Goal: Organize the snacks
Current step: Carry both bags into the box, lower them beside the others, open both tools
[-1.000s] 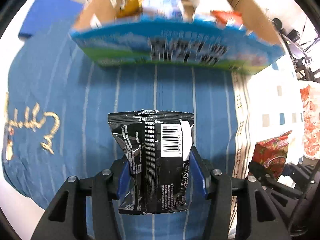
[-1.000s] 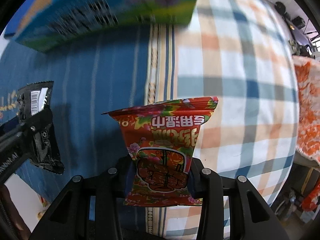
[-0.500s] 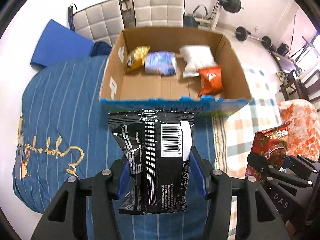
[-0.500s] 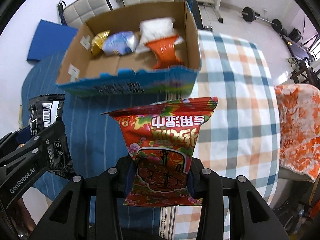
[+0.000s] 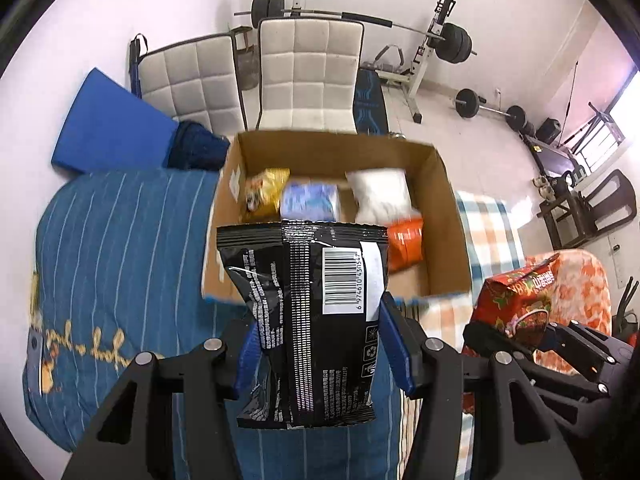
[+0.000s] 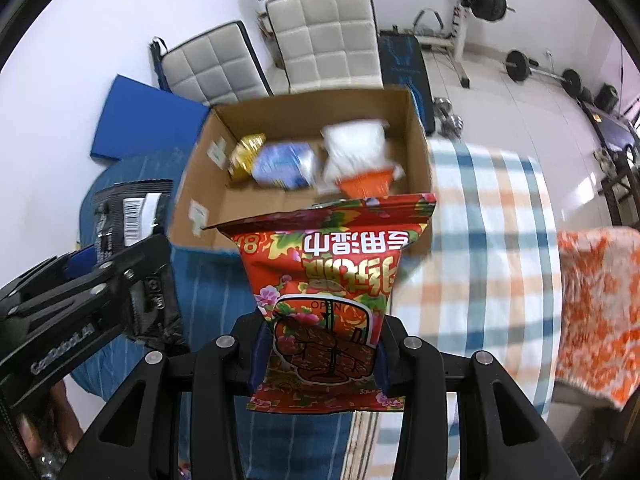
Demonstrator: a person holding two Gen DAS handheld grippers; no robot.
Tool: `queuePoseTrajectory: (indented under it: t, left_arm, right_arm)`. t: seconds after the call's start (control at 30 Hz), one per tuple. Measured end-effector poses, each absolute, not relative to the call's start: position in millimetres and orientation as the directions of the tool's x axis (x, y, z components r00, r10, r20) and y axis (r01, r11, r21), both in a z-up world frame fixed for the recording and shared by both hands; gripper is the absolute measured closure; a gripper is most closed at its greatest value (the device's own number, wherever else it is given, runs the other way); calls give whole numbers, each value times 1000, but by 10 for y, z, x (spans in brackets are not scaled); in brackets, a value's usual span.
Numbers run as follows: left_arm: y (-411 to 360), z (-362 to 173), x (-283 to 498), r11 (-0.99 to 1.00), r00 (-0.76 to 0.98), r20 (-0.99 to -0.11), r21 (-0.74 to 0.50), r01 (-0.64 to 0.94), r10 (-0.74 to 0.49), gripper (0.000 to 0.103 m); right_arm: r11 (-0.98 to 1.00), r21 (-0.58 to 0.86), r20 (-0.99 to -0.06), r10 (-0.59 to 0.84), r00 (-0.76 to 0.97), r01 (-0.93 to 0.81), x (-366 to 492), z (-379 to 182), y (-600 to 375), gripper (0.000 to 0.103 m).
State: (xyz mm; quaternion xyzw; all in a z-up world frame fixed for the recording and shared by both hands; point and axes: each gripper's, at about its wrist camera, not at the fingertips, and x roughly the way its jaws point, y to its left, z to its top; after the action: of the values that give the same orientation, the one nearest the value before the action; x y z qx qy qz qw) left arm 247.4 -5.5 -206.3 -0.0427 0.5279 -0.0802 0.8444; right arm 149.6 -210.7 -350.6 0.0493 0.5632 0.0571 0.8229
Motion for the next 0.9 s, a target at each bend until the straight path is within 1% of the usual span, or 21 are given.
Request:
queuePoseTrajectory:
  t: [0.2,0.4,0.57,0.73,0.9]
  left_arm:
    - [78,-2028,3023,984,434,-883,-159,76,-176,52]
    - [181,-2296,3593,976,331,-919,-207,64,-216,52]
    - [204,-2787,3977,965,185,-947,-262,32,-263,52]
    - [123,-3321,4212,978,61,-976,-207,31,-209,52]
    - [72,-3710,4285,975,-37,-975,-220,15,-219,52]
  right_arm:
    - [984,165,-904,179,388,-70,1983,-3323,-1988,59]
    - [973,215,-909,230,349,-82,2466,-3431,-1897,59]
    - [966,251,-933,259,252,-63,2854,-3883,-1838,59]
    - [966,258,-954,260,152,-33,3075,-4414,-1826,59]
    - [973,232,-970,232,73,-17,3220,-4918,-1788,59]
